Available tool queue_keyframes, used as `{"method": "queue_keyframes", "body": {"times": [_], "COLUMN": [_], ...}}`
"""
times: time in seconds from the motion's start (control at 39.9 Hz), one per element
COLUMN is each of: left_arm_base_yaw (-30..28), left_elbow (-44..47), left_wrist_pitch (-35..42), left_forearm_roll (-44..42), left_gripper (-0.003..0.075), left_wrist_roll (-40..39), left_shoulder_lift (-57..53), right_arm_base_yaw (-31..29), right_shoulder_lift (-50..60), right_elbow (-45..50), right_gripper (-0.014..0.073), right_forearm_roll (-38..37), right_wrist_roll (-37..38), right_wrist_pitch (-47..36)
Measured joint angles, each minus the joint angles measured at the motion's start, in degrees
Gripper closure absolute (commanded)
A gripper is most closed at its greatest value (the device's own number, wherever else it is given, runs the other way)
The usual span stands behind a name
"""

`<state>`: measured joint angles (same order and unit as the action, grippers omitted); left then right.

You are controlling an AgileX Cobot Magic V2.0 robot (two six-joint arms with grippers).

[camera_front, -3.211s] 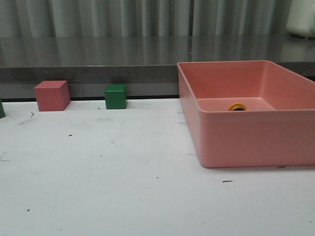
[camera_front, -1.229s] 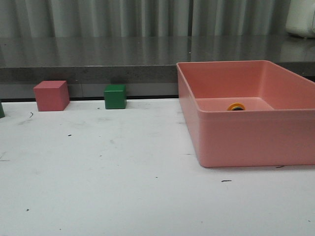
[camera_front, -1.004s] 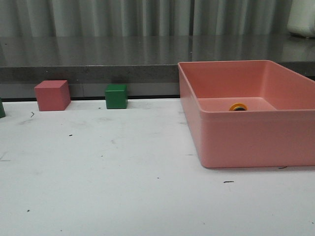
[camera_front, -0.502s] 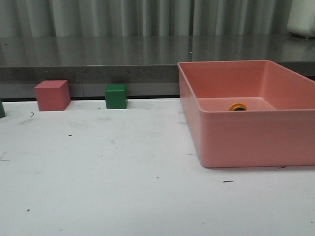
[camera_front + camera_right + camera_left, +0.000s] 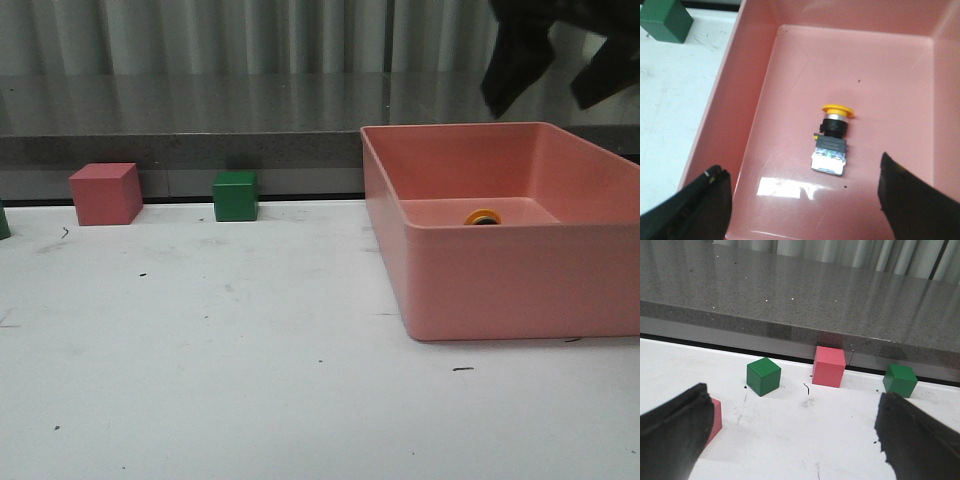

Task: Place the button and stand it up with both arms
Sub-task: 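Lower the right gripper into the bin and grasp the yellow button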

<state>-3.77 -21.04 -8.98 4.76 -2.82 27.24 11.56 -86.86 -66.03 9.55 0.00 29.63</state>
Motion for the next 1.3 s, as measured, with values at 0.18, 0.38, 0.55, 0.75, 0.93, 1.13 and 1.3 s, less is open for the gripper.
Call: {"method": "queue_keyframes", "body": {"times": [0.18, 0.38, 0.55, 0.75, 0.93, 1.13, 1.3], "left_arm_base_yaw": [0.0, 0.0, 0.0, 0.0, 0.0, 0.0, 0.0], "left_elbow": [0.0, 0.0, 0.0, 0.0, 0.0, 0.0, 0.0], "left_wrist_pitch": [0.0, 0.0, 0.0, 0.0, 0.0, 0.0, 0.0], "left_forearm_roll": [0.0, 0.0, 0.0, 0.0, 0.0, 0.0, 0.0], "left_gripper": [0.0104, 0.0104, 0.0104, 0.0104, 0.0104, 0.0104, 0.0104], "left_wrist_roll": [0.0, 0.0, 0.0, 0.0, 0.0, 0.0, 0.0], "left_shoulder_lift": [0.0, 0.0, 0.0, 0.0, 0.0, 0.0, 0.0], "right_arm_base_yaw": [-0.23, -0.99, -2.4, -2.74, -2.74, -2.74, -2.51], "right_shoulder_lift": [-11.52, -21.64, -26.31, -28.72, -29.8, -28.56, -22.75], "right_elbow": [-8.72, -15.17, -17.36, -17.69, -17.69, -17.69, -18.38], "right_gripper": [-0.0019, -0.0019, -0.001, 0.02, 0.0349, 0.0358, 0.0358], "right_forearm_roll": [0.0, 0.0, -0.65, -0.98, -0.98, -1.02, -1.11], "right_wrist_roll": [3.65, 5.56, 7.7, 8.18, 8.24, 8.36, 8.36], "right_wrist_pitch": [5.47, 9.03, 9.62, 9.12, 9.04, 9.28, 10.53]}}
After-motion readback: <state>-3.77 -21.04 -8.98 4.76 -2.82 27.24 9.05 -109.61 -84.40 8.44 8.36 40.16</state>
